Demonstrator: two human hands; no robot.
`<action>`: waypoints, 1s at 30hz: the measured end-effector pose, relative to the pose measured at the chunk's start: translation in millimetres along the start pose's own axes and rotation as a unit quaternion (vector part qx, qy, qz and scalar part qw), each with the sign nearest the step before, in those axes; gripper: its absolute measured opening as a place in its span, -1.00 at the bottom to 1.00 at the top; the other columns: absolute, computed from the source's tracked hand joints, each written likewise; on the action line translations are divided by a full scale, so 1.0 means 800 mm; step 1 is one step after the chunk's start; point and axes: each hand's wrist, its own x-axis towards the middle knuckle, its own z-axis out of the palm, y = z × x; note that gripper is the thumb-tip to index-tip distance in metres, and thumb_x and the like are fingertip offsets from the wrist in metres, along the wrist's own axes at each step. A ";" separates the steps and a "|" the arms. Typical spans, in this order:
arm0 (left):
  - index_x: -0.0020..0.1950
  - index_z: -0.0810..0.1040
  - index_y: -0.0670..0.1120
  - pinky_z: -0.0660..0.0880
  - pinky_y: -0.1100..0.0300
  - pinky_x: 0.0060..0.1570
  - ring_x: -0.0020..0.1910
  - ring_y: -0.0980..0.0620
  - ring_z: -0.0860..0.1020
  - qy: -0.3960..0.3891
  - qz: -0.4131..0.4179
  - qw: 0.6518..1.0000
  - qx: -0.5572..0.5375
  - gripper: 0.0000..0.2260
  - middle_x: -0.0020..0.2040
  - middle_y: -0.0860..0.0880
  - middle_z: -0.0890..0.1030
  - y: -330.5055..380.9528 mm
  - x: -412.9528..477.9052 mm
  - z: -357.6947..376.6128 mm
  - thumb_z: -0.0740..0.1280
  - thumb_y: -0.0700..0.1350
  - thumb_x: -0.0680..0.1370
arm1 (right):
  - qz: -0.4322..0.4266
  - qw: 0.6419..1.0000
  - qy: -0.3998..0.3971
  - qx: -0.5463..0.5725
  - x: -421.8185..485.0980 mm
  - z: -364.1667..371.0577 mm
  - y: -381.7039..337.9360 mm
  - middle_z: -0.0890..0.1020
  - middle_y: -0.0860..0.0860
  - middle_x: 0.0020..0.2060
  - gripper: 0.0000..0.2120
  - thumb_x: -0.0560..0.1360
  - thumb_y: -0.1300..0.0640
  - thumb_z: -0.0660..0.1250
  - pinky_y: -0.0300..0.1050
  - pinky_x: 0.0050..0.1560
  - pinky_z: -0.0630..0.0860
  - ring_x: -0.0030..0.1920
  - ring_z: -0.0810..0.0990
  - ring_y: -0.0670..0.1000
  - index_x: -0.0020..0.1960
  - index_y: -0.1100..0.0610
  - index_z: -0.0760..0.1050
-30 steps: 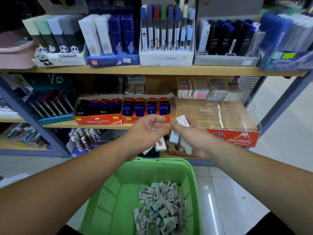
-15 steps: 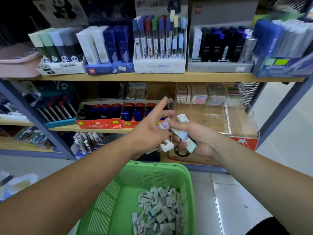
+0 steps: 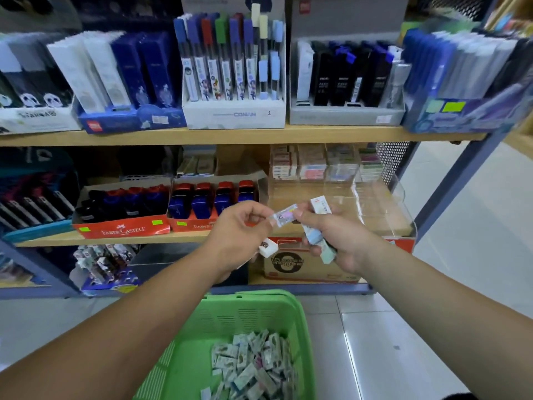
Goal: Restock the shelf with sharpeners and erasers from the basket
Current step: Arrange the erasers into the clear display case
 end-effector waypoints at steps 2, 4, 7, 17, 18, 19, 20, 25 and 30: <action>0.04 0.63 -0.02 0.45 0.21 -0.48 -0.38 0.07 0.52 0.007 0.000 1.000 0.011 -0.97 -0.02 -0.07 0.65 0.001 0.009 0.006 0.42 -0.09 0.62 | -0.003 0.998 0.066 0.000 0.005 -0.014 -0.003 0.69 0.12 -0.07 -0.78 0.53 0.17 0.53 -0.21 -0.56 0.37 -0.42 0.53 0.01 0.15 0.15 0.62; 0.04 0.62 0.01 0.43 0.28 -0.45 -0.32 0.10 0.53 0.009 0.011 0.999 0.035 -0.98 -0.02 -0.02 0.63 0.004 0.018 0.016 0.42 -0.09 0.62 | -0.003 0.993 0.111 0.041 0.009 -0.035 -0.009 0.65 0.14 -0.07 -0.84 0.56 0.24 0.48 -0.21 -0.55 0.38 -0.44 0.53 0.00 0.13 0.16 0.59; 0.06 0.60 0.03 0.44 0.35 -0.40 -0.20 0.09 0.58 -0.005 0.015 0.997 0.069 -0.93 -0.03 0.02 0.62 0.014 0.040 0.036 0.42 -0.12 0.61 | -0.021 0.983 0.139 0.114 0.008 -0.068 -0.018 0.65 0.17 -0.03 -0.89 0.56 0.30 0.42 -0.18 -0.50 0.40 -0.41 0.52 0.03 0.05 0.15 0.57; 0.08 0.62 -0.03 0.53 0.33 -0.17 -0.07 0.05 0.58 -0.069 0.081 0.958 0.266 -0.87 -0.08 0.07 0.60 0.089 0.182 0.142 0.34 -0.22 0.60 | -0.128 0.958 0.257 0.006 -0.023 -0.133 -0.023 0.71 0.06 -0.17 -0.92 0.61 0.10 0.43 -0.08 -0.25 0.66 -0.16 0.73 0.09 -0.07 -0.01 0.62; 0.09 0.63 0.01 0.56 0.29 -0.11 -0.06 0.05 0.59 -0.075 0.076 0.948 0.300 -0.87 -0.05 0.09 0.61 0.091 0.191 0.150 0.34 -0.18 0.61 | -0.113 0.961 0.250 0.025 -0.023 -0.136 -0.023 0.71 0.05 -0.14 -0.95 0.61 0.09 0.44 0.03 -0.13 0.70 -0.10 0.73 0.13 -0.04 -0.01 0.63; 0.05 0.62 0.06 0.57 0.26 -0.07 -0.04 0.04 0.60 -0.078 0.075 0.937 0.331 -0.89 -0.03 0.10 0.62 0.091 0.198 0.157 0.35 -0.13 0.60 | -0.101 0.964 0.241 0.040 -0.023 -0.137 -0.023 0.72 0.05 -0.10 -0.98 0.60 0.08 0.44 0.14 -0.03 0.72 -0.06 0.73 0.17 -0.02 -0.01 0.63; 0.00 0.61 0.09 0.56 0.26 -0.08 -0.03 0.05 0.61 -0.085 0.076 0.929 0.352 -0.91 -0.02 0.12 0.63 0.091 0.203 0.161 0.37 -0.11 0.59 | -0.094 0.966 0.235 0.043 -0.022 -0.137 -0.022 0.71 0.06 -0.08 -0.99 0.60 0.09 0.45 0.22 0.01 0.70 -0.04 0.72 0.20 0.00 -0.01 0.64; -0.14 0.61 0.09 0.43 0.30 -0.18 -0.02 0.08 0.57 -0.124 0.087 0.897 0.414 -0.85 -0.07 0.16 0.58 0.089 0.218 0.181 0.46 -0.15 0.55 | -0.107 0.971 0.212 0.035 -0.015 -0.134 -0.013 0.74 0.05 -0.09 -0.96 0.60 0.12 0.43 0.12 -0.08 0.70 -0.03 0.73 0.16 0.01 0.02 0.66; -0.11 0.69 0.01 0.51 0.22 -0.01 -0.02 0.08 0.60 -0.184 0.111 0.873 0.438 -0.90 -0.08 0.14 0.63 0.089 0.217 0.182 0.44 -0.05 0.59 | -0.101 0.972 0.210 0.038 -0.012 -0.132 -0.015 0.72 0.03 -0.12 -0.97 0.61 0.13 0.43 -0.06 -0.31 0.65 -0.13 0.72 0.10 0.01 0.03 0.65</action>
